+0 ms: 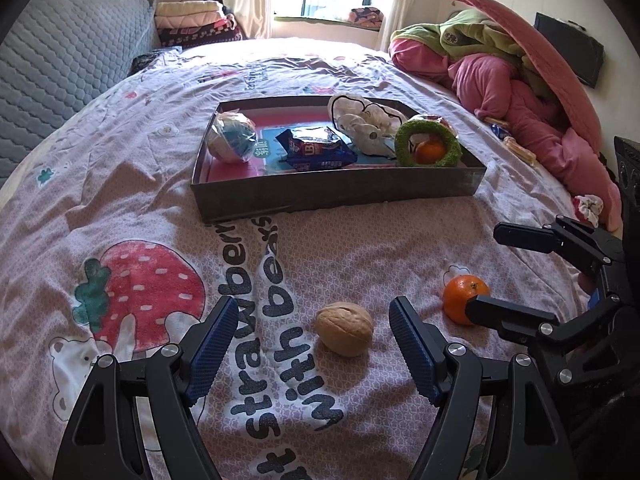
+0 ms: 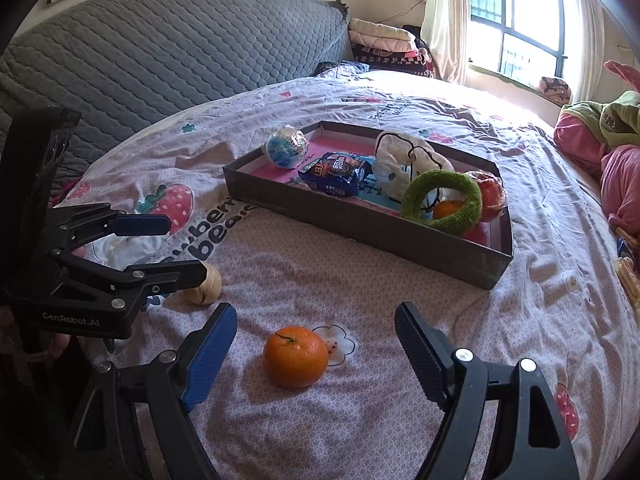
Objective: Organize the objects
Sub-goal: 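Move left tool toward the walnut while right tool approaches the orange, then close left tool on the walnut while right tool grasps the orange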
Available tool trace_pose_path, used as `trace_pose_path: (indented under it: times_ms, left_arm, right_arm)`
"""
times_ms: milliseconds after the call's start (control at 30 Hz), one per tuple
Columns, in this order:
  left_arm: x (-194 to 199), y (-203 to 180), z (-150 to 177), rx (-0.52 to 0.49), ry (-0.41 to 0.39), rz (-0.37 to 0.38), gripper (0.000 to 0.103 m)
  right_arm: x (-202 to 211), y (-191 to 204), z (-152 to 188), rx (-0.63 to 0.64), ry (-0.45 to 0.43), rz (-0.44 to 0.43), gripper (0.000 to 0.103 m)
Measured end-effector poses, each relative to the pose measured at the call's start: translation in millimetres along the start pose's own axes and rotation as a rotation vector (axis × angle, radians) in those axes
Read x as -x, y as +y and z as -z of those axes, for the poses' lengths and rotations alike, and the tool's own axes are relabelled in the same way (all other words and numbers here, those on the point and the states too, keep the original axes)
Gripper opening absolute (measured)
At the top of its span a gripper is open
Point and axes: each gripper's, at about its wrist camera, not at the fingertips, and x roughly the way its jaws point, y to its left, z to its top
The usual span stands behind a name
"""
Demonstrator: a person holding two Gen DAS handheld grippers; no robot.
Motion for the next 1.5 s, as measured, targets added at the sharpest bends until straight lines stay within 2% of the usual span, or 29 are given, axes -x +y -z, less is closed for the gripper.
trace_pose_path:
  times_ms: [367,467,667,967,1367,1433,1500]
  left_arm:
    - [-18.3,-12.5,5.2,-0.043,0.06,-0.009,0.079]
    - [-23.5,-15.1,5.6,-0.051,0.074,-0.014,0.079]
    - [-28.6,-14.5,2.6,-0.059,0.076,-0.02,0.08]
    - [-30.0,-15.1,0.7,-0.057,0.085,-0.011,0.082]
    - [-31.3,-20.4,-2.2,-0.062,0.071,-0.024,0.08]
    - [-32.2,-21.7,-2.2,-0.059,0.075,-0.014,0.078]
    - [-32.6,-23.2,-2.2,-0.061,0.075,-0.01,0.066]
  right_arm:
    - [-13.7,6.7,9.2,0.021,0.057,-0.008,0.073]
    - [-16.6,6.3,9.7,0.014,0.06,0.001,0.065]
    - [-22.8,6.9,9.8,0.012,0.079,-0.002,0.059]
    - [-28.9,14.6,12.2,0.042,0.11,-0.011,0.043]
    - [-34.3,10.4,13.9,0.012,0.146,-0.026,0.041]
    - [-35.0,11.1,14.0,0.017,0.15,-0.022,0.041]
    - [-35.2,11.5,14.1,0.018,0.152,-0.019,0.041]
